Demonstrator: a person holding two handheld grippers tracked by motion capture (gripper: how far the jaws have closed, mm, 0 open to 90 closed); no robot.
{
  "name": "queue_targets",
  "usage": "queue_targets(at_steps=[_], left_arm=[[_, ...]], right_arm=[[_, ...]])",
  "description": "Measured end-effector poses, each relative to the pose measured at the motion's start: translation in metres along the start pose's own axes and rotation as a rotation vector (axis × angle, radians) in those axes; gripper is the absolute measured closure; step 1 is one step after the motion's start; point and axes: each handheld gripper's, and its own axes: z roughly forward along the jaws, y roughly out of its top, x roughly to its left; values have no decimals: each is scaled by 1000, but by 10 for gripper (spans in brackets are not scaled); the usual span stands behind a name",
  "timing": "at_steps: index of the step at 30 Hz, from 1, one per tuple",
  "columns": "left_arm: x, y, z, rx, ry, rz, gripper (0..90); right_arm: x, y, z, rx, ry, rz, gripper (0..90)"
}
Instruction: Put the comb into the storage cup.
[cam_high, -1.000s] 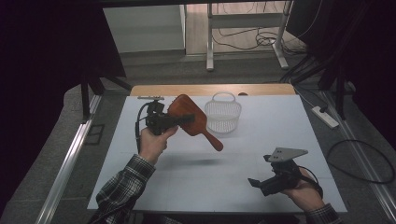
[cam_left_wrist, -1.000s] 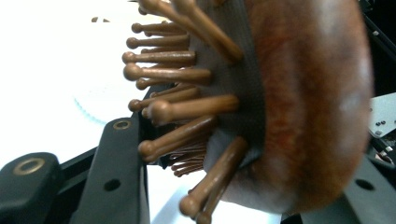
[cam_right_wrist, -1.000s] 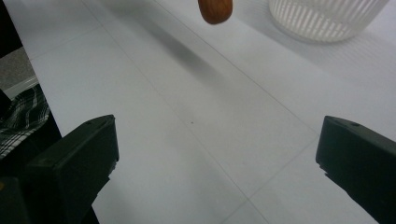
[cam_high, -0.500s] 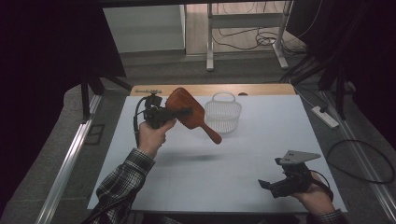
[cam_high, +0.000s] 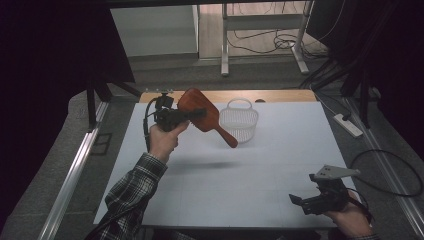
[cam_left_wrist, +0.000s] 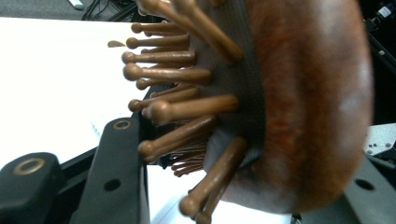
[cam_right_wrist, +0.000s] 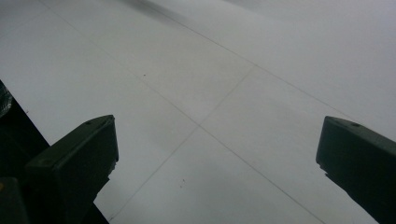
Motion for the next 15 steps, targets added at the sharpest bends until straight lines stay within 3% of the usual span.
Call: queue_targets(at_steps=[8, 15], left_arm=[[0, 8, -2, -10, 10, 2, 536], [0, 13, -4, -16, 18, 1, 536]], right_arm=[[-1, -9, -14, 15, -52, 49, 0], [-2, -14, -20, 10, -84, 61, 0]])
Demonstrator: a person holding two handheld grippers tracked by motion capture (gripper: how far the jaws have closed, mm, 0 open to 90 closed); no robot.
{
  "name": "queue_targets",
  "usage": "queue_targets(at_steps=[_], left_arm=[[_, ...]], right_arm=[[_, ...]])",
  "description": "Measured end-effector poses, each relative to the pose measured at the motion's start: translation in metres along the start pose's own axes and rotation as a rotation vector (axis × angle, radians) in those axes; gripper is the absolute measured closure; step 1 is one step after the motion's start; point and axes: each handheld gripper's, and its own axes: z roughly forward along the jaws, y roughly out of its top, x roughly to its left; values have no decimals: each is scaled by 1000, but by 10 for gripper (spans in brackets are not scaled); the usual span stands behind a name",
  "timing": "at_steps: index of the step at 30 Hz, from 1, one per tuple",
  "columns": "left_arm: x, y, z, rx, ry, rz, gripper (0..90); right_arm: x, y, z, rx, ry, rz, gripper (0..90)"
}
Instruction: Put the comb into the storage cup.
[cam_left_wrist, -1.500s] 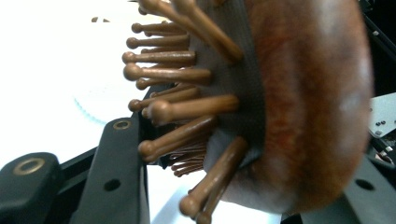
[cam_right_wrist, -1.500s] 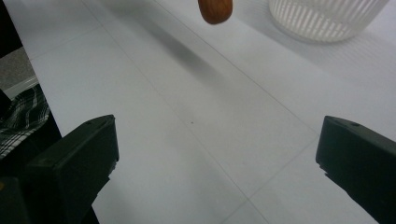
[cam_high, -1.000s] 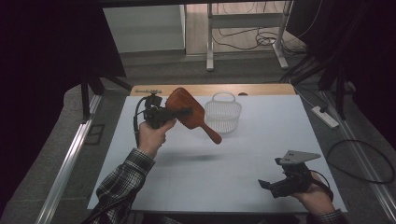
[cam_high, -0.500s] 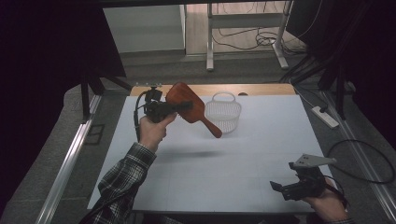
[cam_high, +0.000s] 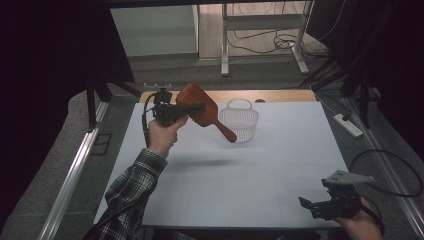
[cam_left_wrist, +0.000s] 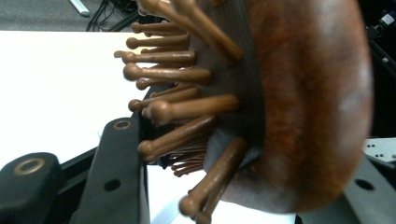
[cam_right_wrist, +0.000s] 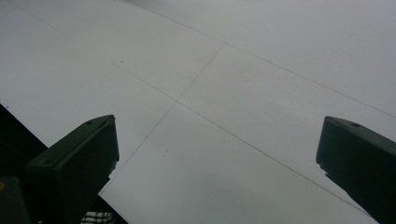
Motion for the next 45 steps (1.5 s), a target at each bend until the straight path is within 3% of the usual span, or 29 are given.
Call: queue_targets(at_steps=[8, 19, 34, 45], left_arm=[[1, 9, -1, -5, 17, 1, 536], [2, 22, 5, -16, 45, -4, 536], [10, 35, 24, -36, 100, -12, 537], [14, 35, 42, -37, 123, -16, 538]], right_arm=[[-6, -5, -7, 2, -38, 31, 0], [-7, -6, -6, 10, -32, 37, 0], [-5, -6, -5, 20, -31, 18, 0], [-5, -6, -5, 23, -27, 14, 0]])
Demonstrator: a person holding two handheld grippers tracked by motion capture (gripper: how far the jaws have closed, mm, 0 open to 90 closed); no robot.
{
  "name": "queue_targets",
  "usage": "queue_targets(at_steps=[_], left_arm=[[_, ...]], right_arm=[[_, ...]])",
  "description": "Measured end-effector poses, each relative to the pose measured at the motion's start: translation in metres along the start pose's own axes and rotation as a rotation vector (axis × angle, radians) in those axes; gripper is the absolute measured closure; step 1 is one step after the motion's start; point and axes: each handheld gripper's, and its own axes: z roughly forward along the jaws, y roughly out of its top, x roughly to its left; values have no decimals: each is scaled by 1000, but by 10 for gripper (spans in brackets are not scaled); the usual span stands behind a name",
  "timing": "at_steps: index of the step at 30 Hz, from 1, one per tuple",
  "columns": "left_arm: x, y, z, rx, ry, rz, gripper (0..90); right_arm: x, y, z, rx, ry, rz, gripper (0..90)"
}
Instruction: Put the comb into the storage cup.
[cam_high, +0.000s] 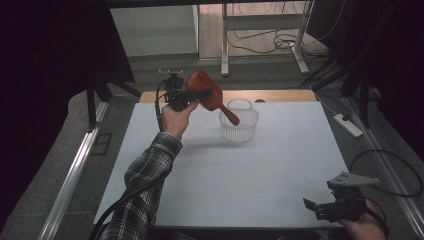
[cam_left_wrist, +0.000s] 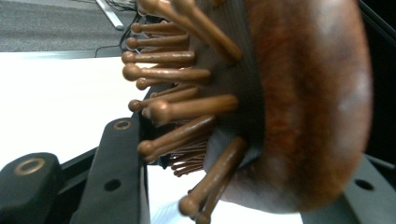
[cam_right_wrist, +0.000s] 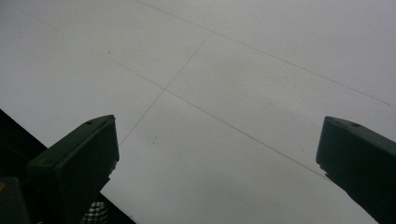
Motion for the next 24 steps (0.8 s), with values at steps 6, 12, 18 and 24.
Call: queue_targets(at_steps=[6, 12, 18, 24], left_arm=[[0, -2, 10, 3, 6, -1, 537], [-3, -3, 18, 6, 6, 7, 537], [-6, -6, 28, 11, 12, 17, 537], [-9, -9, 38, 21, 28, 27, 537]], right_arm=[[1, 0, 1, 10, -2, -8, 0], [0, 0, 1, 6, -2, -6, 0], [0, 0, 0, 5, -5, 0, 0], [0, 0, 0, 6, -6, -1, 0]])
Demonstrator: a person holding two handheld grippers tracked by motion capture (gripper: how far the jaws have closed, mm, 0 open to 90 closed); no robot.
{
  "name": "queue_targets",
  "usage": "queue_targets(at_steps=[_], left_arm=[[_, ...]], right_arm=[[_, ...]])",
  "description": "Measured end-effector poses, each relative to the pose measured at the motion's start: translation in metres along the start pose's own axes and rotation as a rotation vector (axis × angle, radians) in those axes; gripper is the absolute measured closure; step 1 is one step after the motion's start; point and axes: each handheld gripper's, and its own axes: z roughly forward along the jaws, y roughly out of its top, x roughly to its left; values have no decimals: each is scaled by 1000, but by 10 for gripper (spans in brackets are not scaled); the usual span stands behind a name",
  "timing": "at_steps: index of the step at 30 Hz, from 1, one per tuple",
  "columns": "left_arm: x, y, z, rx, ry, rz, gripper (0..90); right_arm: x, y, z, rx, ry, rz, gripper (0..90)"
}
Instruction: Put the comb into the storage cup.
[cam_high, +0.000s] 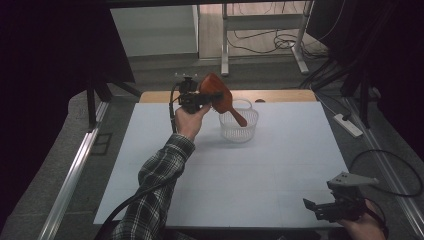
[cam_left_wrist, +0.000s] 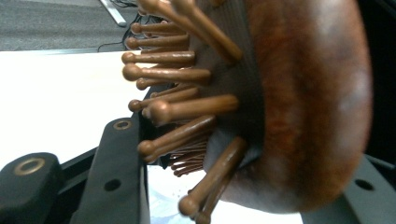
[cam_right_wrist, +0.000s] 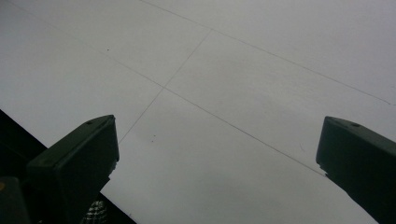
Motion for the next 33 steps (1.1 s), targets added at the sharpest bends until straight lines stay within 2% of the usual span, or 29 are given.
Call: queue_targets(at_steps=[6, 19, 33], left_arm=[[-3, -2, 9, 4, 5, 16, 537], [-4, -13, 27, 18, 11, 10, 538], [-7, -24, 41, 31, 41, 21, 537]], right_arm=[[0, 0, 0, -2, 3, 1, 0], [0, 0, 0, 0, 4, -2, 0], [-1, 0, 0, -2, 1, 5, 0]])
